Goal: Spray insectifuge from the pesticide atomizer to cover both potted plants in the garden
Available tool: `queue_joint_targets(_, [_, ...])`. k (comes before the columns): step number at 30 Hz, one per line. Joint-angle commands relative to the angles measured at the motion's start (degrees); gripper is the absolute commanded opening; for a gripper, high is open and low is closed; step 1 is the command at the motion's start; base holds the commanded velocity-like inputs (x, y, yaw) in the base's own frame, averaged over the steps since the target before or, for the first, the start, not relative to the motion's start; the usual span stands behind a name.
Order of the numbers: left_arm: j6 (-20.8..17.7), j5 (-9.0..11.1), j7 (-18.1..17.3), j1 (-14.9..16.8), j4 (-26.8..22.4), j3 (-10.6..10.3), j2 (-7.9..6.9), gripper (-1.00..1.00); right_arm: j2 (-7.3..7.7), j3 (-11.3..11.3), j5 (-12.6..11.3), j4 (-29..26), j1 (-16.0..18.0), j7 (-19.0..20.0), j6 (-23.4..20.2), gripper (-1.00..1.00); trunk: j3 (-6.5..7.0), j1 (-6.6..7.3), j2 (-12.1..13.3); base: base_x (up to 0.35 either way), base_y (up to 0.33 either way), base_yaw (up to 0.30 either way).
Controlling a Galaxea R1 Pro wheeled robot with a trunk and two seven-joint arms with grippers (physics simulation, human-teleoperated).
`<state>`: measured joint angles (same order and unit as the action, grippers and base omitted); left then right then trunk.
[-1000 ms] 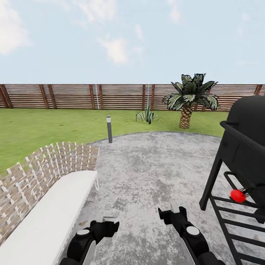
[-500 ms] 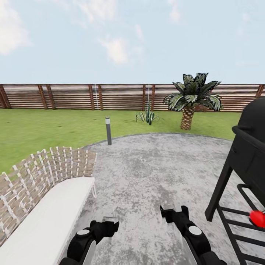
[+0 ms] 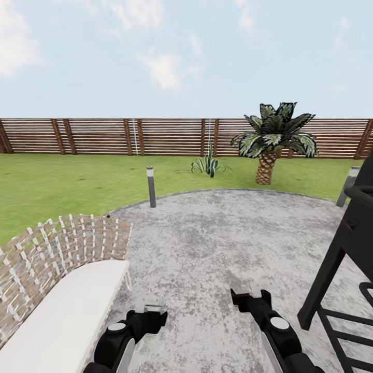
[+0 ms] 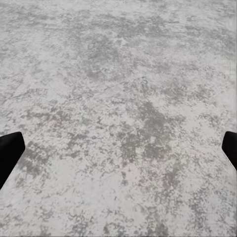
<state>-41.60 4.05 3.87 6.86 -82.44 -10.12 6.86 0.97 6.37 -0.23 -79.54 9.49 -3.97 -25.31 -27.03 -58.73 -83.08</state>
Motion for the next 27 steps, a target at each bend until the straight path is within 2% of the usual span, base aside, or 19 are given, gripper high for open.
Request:
queue_joint_targets(1, [0.1, 0.0, 0.3, 0.0, 0.0, 0.0, 0.00, 1.00, 0.19, -0.1, -0.1, 0.1, 0.0, 0.0, 0.9, 1.00, 0.00, 0.00, 0.0, 0.321, 0.000, 0.000])
queue_joint_targets(5, [1.6, -0.1, 4.3, 0.0, 0.4, -0.3, 0.00, 1.00, 0.19, -0.2, -0.3, -0.3, 0.0, 0.0, 3.5, 1.00, 0.00, 0.00, 0.0, 0.321, 0.000, 0.000])
queue_joint_targets(8, [2.6, -0.1, 6.0, 0.0, 1.9, -0.3, 0.07, 1.00, 0.04, -0.1, 0.0, -0.2, 0.0, -0.1, 2.8, 1.00, 0.00, 0.00, 0.0, 0.320, 0.000, 0.000])
queue_joint_targets(12, [4.0, 0.1, 5.9, 0.0, 2.2, -0.3, 0.02, 1.00, 0.05, -0.1, 0.1, -0.1, 0.0, -0.1, 2.5, 1.00, 0.00, 0.00, 0.0, 0.320, 0.000, 0.000])
queue_joint_targets(24, [4.6, -0.2, 6.1, 0.0, 2.3, -0.5, 0.01, 1.00, 0.00, 0.5, 0.1, -0.4, 0.0, -0.1, 2.4, 1.00, 0.00, 0.00, 0.0, 0.319, -0.027, -0.004])
queue_joint_targets(27, [6.5, -0.3, 6.2, 0.0, 2.3, -0.8, 0.00, 1.00, 0.00, 0.8, 0.1, -0.4, 0.0, -0.1, 1.9, 1.00, 0.00, 0.00, 0.0, 0.305, -0.163, -0.208])
